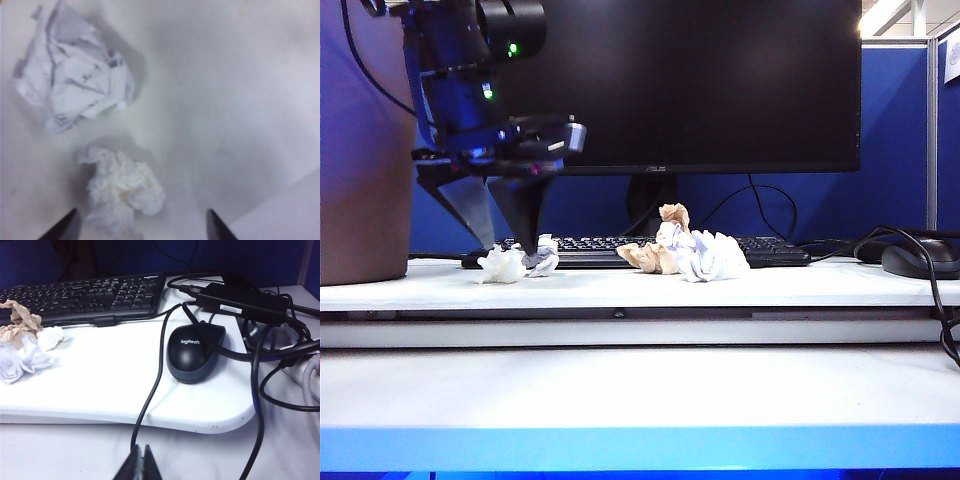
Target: Pick up all paper balls from the table and place them in the pink trash can.
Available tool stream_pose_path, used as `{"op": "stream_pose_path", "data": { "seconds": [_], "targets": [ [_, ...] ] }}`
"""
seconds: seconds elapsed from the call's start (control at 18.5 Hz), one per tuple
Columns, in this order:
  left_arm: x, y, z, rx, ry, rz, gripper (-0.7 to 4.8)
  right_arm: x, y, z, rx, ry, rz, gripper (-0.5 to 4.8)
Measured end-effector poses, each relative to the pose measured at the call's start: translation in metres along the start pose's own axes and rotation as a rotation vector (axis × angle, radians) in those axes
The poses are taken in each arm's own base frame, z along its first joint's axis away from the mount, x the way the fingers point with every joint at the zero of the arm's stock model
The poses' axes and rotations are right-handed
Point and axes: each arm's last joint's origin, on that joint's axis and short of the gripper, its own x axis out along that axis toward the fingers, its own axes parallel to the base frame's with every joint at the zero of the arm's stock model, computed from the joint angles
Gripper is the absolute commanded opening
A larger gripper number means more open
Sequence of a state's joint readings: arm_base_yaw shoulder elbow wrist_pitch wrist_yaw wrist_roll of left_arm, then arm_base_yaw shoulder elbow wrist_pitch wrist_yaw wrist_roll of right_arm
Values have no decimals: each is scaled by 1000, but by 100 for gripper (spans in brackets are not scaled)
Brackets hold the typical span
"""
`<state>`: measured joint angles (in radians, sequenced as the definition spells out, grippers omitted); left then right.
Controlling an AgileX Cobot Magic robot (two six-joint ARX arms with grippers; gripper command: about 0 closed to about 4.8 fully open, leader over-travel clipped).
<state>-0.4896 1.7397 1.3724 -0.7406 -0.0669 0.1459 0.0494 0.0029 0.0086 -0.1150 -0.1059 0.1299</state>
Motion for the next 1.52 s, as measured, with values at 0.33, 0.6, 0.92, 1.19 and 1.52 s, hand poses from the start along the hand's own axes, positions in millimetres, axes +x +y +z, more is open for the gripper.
{"op": "stream_pose_path", "data": {
  "seconds": [0.33, 0.6, 0.92, 1.19, 1.52],
  "targets": [
    [22, -2, -1, 7, 56, -8, 138, 0, 0, 0, 0, 0, 0, -5],
    [23, 0, 0, 17, 53, 40, -5, 0, 0, 0, 0, 0, 0, -5],
    [12, 1, 0, 19, 33, 56, -6, 0, 0, 0, 0, 0, 0, -5],
    [-79, 6, 2, -1, -252, 38, -6, 0, 0, 0, 0, 0, 0, -5],
    [-208, 12, -16, -28, -673, 110, -6, 0, 0, 0, 0, 0, 0, -5]
  ]
}}
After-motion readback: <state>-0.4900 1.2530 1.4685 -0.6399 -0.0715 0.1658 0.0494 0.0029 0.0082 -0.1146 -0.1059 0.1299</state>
